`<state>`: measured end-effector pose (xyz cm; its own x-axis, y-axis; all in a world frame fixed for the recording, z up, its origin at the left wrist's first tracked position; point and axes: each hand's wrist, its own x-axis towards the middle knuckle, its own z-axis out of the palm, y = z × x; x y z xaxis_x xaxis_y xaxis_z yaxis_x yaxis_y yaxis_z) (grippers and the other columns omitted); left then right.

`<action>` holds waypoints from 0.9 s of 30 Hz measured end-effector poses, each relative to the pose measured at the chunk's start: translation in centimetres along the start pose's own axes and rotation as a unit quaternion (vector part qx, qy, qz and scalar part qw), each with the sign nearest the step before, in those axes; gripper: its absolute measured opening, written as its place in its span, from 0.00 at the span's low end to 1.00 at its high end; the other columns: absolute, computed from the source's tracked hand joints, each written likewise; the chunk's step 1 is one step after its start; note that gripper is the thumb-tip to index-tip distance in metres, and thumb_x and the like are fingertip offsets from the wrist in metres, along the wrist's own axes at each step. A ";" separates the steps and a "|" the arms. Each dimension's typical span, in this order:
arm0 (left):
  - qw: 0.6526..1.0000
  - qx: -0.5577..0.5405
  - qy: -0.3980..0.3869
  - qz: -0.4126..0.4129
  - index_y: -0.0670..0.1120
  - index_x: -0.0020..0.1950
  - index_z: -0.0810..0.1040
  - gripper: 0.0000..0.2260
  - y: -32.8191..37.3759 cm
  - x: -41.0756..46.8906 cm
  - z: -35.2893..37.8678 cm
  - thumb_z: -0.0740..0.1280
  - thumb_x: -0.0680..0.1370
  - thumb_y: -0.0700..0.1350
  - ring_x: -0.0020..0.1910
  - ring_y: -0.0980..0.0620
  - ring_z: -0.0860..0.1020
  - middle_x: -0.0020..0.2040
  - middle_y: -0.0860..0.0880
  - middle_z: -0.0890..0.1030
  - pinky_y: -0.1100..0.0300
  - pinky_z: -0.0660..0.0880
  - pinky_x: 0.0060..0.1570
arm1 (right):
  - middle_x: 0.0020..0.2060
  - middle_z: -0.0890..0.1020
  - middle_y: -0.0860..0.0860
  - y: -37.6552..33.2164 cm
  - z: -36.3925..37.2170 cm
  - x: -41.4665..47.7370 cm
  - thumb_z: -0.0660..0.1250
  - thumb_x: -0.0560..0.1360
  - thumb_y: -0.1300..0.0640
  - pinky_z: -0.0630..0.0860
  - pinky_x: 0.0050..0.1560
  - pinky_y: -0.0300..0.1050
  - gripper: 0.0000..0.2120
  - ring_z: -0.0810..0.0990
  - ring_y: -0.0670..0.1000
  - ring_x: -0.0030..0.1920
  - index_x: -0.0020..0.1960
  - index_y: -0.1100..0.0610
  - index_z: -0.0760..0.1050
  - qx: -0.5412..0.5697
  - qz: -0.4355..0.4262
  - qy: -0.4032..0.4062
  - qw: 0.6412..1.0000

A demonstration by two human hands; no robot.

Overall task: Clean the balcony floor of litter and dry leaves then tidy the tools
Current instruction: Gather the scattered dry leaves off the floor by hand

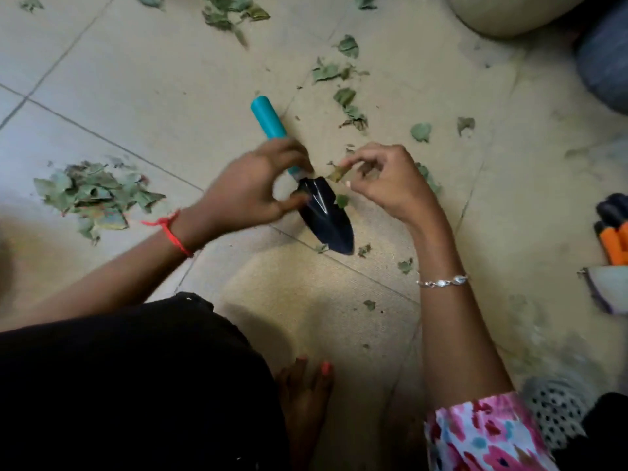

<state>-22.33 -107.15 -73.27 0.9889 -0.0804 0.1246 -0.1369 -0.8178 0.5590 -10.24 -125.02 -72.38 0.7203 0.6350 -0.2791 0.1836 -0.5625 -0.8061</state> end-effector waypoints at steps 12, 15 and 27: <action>0.998 -0.006 -0.042 -0.042 0.42 0.50 0.77 0.21 2.9 -3.5 6.9 0.63 0.71 0.59 0.48 0.48 0.78 0.51 0.46 0.79 0.54 0.77 0.37 | 0.41 0.72 0.44 4.0 1.6 -1.7 0.73 0.68 0.64 0.68 0.40 0.26 0.04 0.72 0.41 0.39 0.41 0.64 0.80 -0.020 -0.019 -0.005 1.000; 0.998 -0.018 -0.023 -0.049 0.41 0.49 0.79 0.16 3.3 -3.7 6.9 0.64 0.73 0.53 0.45 0.48 0.79 0.47 0.45 0.80 0.54 0.77 0.37 | 0.40 0.76 0.47 4.6 0.6 -2.3 0.70 0.67 0.69 0.69 0.37 0.29 0.01 0.73 0.43 0.36 0.38 0.66 0.78 0.015 -0.006 -0.001 1.000; 0.997 -0.077 -0.012 -0.025 0.37 0.44 0.79 0.12 3.7 -1.5 4.6 0.61 0.75 0.45 0.35 0.56 0.74 0.38 0.44 0.79 0.69 0.69 0.38 | 0.40 0.73 0.45 4.0 -0.6 -3.3 0.78 0.62 0.62 0.67 0.35 0.25 0.11 0.69 0.39 0.35 0.43 0.58 0.82 -0.041 0.038 -0.101 0.993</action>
<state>-24.09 -112.63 -75.15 0.9955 -0.0582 0.0747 -0.0936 -0.7244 0.6830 -11.46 -129.66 -74.39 0.5868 0.6774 -0.4436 0.1939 -0.6495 -0.7353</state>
